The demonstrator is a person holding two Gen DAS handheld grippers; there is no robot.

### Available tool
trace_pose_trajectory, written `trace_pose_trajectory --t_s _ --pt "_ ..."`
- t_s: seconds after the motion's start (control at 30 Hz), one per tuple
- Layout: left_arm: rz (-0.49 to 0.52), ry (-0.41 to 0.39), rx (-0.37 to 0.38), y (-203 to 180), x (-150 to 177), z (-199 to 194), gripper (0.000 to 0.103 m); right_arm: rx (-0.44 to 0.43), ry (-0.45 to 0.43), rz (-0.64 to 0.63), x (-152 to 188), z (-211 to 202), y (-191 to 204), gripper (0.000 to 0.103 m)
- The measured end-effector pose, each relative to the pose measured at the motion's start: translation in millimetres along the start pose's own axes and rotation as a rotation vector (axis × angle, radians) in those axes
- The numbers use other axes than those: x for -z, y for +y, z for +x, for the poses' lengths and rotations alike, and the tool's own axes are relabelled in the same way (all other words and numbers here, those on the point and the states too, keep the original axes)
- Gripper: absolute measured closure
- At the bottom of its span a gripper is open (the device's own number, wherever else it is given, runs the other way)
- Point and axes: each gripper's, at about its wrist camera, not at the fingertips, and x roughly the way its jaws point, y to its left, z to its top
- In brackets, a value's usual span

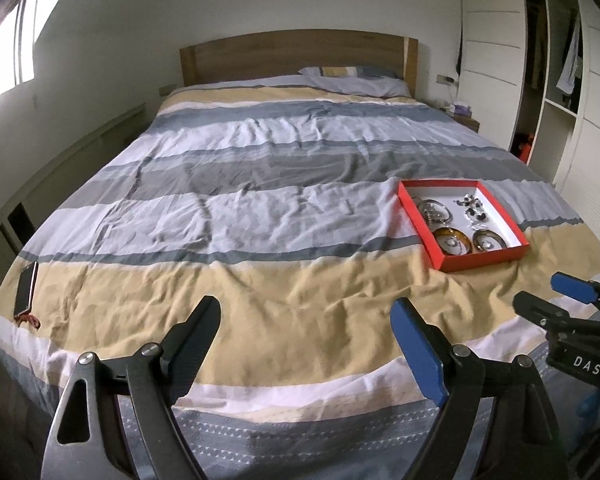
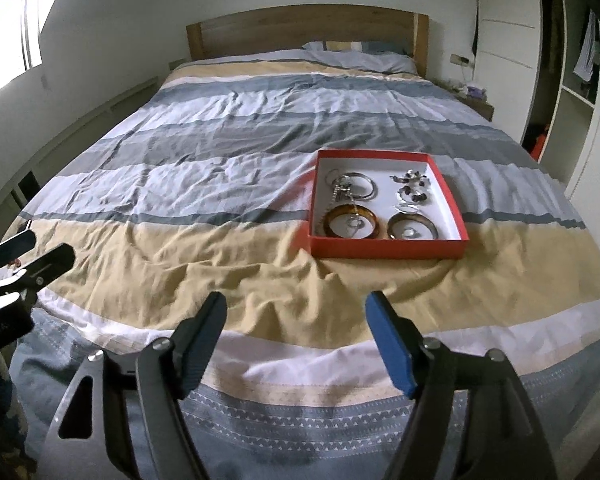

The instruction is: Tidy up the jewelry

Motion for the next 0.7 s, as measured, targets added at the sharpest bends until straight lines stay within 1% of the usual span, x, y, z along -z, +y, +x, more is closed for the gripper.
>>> trace_pose_trajectory --t_s 0.3,0.43,0.7 --pt "-0.006 -0.002 -0.06 15 13 -1 0.011 0.046 -0.012 0.022 6 -2 -5 0.032" --pt "-0.013 -0.001 -0.069 19 17 -1 0.008 0.049 -0.001 0.03 10 1 -5 0.032" --pt "-0.027 0.009 -0.092 24 22 4 0.006 0.064 0.009 0.029 17 6 -6 0.032"
